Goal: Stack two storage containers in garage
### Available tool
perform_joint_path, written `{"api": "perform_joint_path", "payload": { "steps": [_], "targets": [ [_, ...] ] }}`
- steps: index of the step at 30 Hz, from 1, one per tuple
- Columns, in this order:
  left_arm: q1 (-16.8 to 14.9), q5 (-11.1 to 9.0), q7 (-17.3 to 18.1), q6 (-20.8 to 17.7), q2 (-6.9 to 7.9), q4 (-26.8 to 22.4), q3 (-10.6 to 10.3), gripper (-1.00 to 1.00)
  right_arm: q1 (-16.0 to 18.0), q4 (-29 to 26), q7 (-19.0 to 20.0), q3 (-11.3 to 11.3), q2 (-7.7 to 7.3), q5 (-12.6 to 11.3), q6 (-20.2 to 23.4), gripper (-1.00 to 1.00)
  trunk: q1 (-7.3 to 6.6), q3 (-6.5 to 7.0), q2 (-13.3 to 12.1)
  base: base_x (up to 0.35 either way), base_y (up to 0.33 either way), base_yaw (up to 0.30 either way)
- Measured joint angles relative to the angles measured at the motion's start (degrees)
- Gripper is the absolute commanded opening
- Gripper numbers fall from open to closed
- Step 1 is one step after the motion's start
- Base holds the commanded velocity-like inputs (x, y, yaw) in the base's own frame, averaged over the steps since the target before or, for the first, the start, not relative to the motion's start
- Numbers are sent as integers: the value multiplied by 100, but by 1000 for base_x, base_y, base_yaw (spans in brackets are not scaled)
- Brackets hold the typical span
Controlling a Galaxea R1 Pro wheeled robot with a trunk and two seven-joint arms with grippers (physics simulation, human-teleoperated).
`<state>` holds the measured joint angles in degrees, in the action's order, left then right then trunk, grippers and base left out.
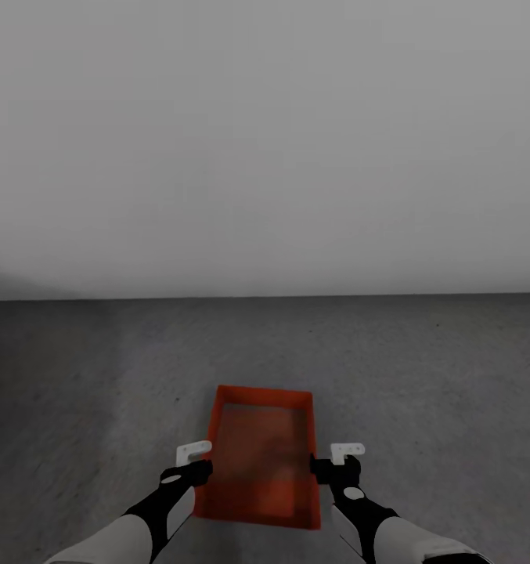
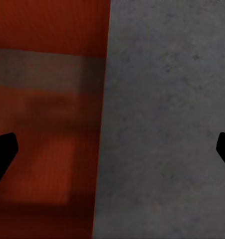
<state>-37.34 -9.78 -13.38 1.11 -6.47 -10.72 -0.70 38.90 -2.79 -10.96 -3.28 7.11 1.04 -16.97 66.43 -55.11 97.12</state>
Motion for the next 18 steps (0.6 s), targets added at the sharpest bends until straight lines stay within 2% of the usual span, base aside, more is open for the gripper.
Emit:
{"api": "perform_joint_path", "payload": {
  "steps": [18],
  "targets": [
    [0,0,0,0,-3,-1,-7,100,0,0,0,0,-2,0,0,100,-395,323,-722,0,0,0]
  ]
}}
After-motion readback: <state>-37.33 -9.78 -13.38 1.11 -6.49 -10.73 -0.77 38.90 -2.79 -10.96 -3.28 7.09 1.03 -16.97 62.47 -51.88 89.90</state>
